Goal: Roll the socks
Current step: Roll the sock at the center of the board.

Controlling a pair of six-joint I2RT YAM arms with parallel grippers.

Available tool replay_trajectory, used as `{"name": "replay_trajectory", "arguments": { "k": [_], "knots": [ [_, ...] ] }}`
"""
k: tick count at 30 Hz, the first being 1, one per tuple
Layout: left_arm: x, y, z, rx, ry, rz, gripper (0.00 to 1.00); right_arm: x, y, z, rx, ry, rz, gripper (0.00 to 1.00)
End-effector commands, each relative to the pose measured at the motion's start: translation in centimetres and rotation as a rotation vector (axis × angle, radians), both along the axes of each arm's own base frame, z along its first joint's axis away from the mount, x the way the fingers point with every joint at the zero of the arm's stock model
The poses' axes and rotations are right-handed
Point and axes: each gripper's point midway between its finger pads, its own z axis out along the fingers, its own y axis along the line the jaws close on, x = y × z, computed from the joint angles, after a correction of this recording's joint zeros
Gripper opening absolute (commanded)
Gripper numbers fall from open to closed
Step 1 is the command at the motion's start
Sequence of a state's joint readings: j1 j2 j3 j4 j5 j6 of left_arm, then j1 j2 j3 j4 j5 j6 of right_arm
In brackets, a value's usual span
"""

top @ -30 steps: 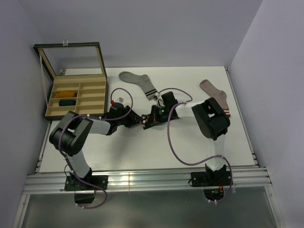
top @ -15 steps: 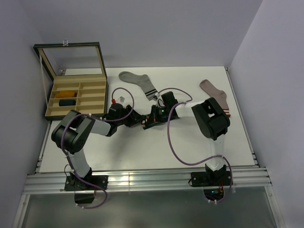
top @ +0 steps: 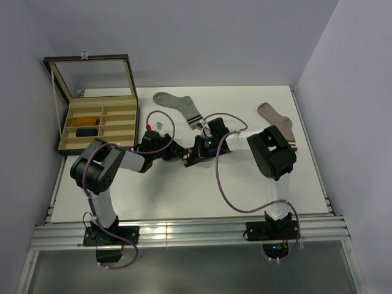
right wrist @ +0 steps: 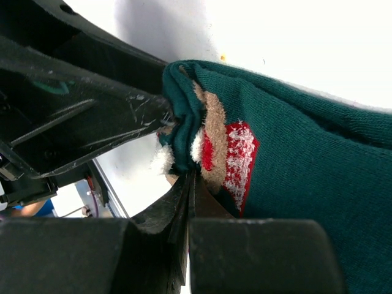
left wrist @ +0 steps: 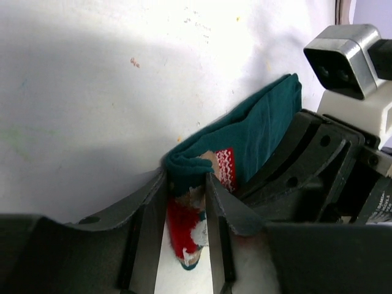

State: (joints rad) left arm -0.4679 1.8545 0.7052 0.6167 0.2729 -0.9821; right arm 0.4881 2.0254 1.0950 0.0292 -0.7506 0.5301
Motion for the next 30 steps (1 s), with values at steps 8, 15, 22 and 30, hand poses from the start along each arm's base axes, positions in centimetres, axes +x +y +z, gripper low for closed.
{"name": "replay_trajectory", "arguments": {
  "k": [8, 15, 22, 30],
  "knots": [
    [-0.3, 2.9, -4.5, 0.188, 0.154, 0.100, 0.12, -1.2, -2.6, -3.2, -0.182, 0.012, -0.014, 0.00],
    [-0.4, 4.0, -3.9, 0.340, 0.224, 0.145, 0.00, -0.5, -2.7, 0.2, -0.255, -0.227, -0.055, 0.23],
    [-2.3, 6.1, -3.3, 0.563, 0.338, 0.172, 0.00, 0.4, -2.6, 5.4, -0.365, -0.647, -0.145, 0.36],
    [-2.9, 6.5, -2.0, 0.663, 0.370, 0.157, 0.00, -1.0, 0.8, 7.1, -0.408, -0.931, -0.121, 0.56]
  ]
}}
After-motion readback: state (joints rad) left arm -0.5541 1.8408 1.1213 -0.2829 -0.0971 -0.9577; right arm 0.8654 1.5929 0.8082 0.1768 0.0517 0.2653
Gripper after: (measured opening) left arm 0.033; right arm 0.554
